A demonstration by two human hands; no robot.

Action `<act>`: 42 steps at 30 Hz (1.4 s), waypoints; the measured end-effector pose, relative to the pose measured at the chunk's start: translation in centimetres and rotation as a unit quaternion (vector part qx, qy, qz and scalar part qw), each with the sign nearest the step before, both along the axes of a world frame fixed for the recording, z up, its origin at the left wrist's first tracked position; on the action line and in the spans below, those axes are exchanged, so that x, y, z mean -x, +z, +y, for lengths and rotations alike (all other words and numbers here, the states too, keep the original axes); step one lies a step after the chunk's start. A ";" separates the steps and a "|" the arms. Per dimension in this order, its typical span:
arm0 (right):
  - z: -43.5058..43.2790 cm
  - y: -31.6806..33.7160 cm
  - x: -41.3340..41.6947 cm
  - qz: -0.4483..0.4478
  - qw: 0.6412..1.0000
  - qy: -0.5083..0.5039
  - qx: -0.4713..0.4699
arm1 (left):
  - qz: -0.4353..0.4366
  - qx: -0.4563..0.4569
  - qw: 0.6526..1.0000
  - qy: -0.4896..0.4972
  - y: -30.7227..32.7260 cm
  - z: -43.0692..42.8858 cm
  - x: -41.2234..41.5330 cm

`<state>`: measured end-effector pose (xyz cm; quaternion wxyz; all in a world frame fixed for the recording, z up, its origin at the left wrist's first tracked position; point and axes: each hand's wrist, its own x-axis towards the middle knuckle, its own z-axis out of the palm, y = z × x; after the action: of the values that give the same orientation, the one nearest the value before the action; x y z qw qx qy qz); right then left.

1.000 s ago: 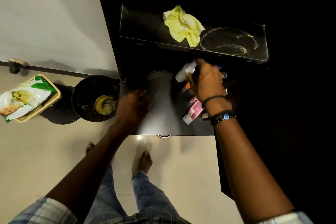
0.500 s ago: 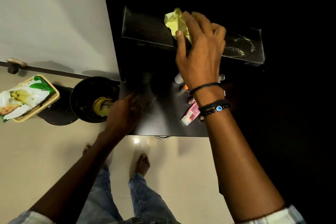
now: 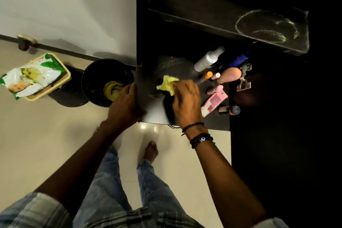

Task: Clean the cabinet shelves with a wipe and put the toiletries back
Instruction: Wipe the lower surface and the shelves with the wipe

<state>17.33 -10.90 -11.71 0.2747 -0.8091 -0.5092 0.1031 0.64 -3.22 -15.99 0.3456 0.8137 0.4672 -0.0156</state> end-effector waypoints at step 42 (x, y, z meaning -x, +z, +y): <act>11.1 -6.6 -7.1 -0.151 0.964 0.045 0.212 | 0.082 0.033 0.996 -0.034 -1.5 0.4 0.0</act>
<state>24.43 0.15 -18.33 0.0119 -0.8311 -0.5473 0.0978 0.66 -2.79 -17.52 0.3323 0.8134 0.4648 -0.1092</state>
